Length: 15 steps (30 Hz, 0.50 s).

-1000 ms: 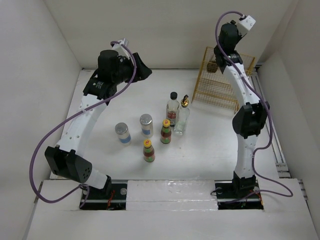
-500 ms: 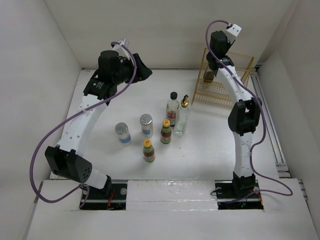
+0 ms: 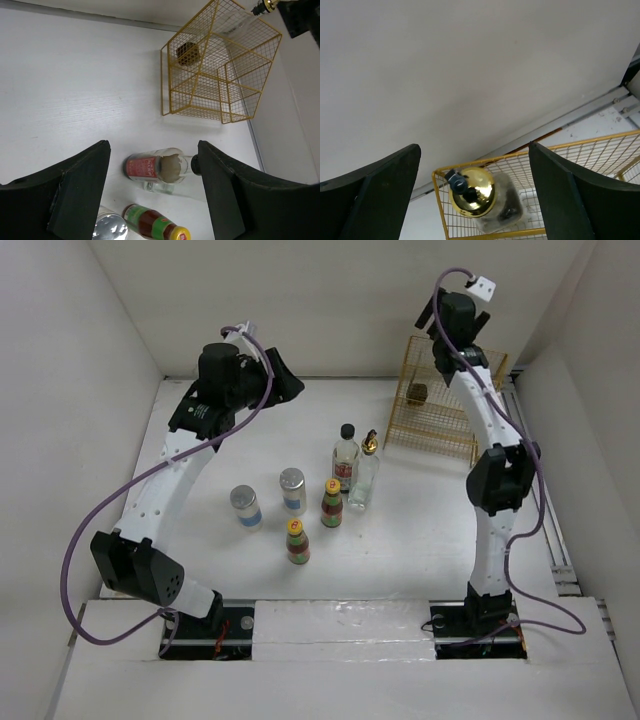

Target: Organize the condiment bottles

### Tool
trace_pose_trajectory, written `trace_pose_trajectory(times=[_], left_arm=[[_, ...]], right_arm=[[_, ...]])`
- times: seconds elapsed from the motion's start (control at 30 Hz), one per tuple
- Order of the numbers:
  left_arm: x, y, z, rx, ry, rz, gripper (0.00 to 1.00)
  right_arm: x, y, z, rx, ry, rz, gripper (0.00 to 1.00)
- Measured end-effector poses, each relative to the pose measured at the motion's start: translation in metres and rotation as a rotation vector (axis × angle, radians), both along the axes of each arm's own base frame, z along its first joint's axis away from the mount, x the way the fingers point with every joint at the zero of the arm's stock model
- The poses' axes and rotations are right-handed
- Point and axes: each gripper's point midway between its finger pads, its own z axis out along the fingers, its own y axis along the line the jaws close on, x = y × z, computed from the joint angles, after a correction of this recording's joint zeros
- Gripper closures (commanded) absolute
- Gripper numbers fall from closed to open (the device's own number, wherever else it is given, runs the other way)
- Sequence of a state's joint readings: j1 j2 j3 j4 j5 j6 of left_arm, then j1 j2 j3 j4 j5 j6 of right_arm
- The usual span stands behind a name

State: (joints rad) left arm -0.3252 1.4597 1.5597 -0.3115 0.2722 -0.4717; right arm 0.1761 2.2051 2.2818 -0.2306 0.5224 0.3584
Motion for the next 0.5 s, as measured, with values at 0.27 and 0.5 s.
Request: trace_pose_trajectory(times=[0.27,0.5], left_arm=[[0.000,0.000,-0.004,-0.005,0.013,0.007,0.00],[0.003,0.005,-0.006,-0.005,0.024,0.047,0.42]], right_arm=[[-0.050,-0.034,0.091,0.014,-0.095,0.074,0.17],[-0.181,0.015,0.133,-0.029,-0.162,0.309,0.88]])
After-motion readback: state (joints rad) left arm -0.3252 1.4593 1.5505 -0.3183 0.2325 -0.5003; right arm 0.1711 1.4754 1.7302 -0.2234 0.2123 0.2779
